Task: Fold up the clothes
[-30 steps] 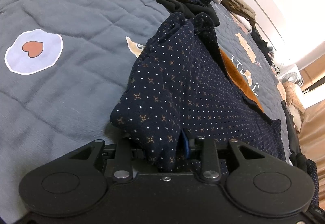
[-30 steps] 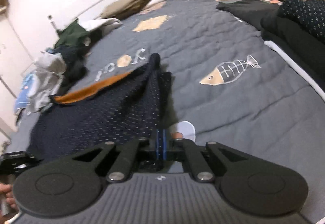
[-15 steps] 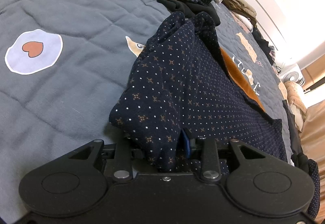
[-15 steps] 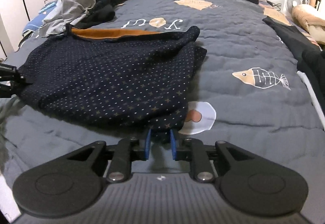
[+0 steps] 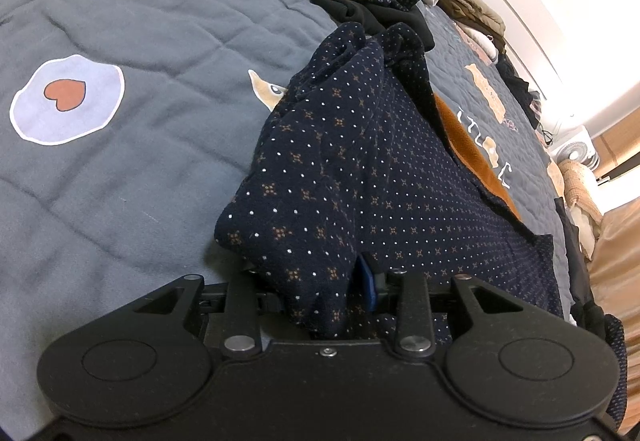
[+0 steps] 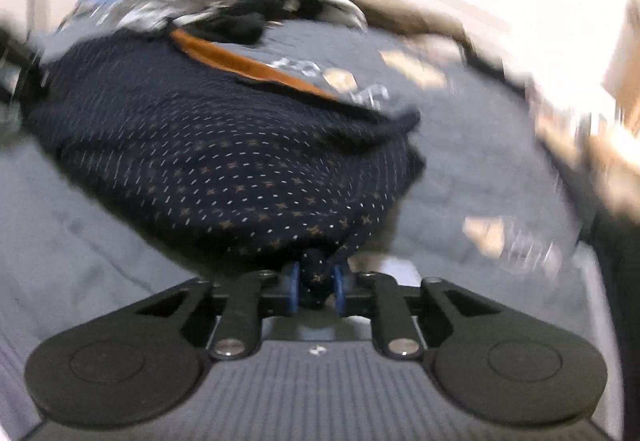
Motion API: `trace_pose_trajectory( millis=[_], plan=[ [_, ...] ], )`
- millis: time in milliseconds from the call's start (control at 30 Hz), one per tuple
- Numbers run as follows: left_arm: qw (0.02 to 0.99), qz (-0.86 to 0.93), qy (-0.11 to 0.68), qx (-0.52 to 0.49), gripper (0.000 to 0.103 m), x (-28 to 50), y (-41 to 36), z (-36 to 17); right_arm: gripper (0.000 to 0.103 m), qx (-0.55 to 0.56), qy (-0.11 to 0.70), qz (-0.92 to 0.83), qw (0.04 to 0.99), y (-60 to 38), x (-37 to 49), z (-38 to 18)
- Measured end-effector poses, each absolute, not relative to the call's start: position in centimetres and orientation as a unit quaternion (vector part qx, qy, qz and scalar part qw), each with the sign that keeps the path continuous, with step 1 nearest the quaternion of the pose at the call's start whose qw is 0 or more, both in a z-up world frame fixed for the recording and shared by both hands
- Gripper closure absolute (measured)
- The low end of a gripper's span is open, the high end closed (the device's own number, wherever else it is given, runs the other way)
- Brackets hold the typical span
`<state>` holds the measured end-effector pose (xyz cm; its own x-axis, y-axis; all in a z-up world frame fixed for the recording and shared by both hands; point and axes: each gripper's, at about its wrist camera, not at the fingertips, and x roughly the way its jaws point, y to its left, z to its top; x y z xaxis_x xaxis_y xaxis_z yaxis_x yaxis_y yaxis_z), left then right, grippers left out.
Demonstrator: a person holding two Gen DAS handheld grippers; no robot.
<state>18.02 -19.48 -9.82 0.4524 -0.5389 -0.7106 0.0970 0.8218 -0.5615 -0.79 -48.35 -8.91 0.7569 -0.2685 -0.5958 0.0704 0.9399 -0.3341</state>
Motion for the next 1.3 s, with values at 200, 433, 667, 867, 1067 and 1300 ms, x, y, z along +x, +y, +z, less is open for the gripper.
trace_pose_trajectory(
  millis=[200,433,667,867,1067,1300],
  plan=[
    [0.819,-0.194,0.488,-0.229,0.069,18.1,-19.4,-9.8,0.091,-0.254,0.264,-0.122,0.922,-47.5,-2.5,-7.0],
    [0.819,-0.194,0.489,-0.228,0.068,18.2,-19.4,-9.9,0.092,-0.207,0.379,-0.126,0.893,-49.5,-1.8,-8.8],
    [0.82,-0.192,0.489,-0.226,0.068,18.2,-19.5,-9.9,0.088,-0.038,0.385,-0.196,0.901,-54.0,-2.8,-6.2],
    [0.821,-0.192,0.488,-0.225,0.068,18.1,-19.5,-9.9,0.07,0.286,0.297,-0.152,0.898,-57.9,-5.3,-3.5],
    [0.823,-0.19,0.487,-0.221,0.066,18.1,-19.8,-9.8,0.063,0.507,0.242,-0.079,0.824,-57.5,-4.6,-6.4],
    [0.821,-0.193,0.487,-0.225,0.066,18.0,-19.5,-9.9,0.062,0.597,0.246,-0.132,0.752,-57.6,-3.5,-10.0]
  ],
)
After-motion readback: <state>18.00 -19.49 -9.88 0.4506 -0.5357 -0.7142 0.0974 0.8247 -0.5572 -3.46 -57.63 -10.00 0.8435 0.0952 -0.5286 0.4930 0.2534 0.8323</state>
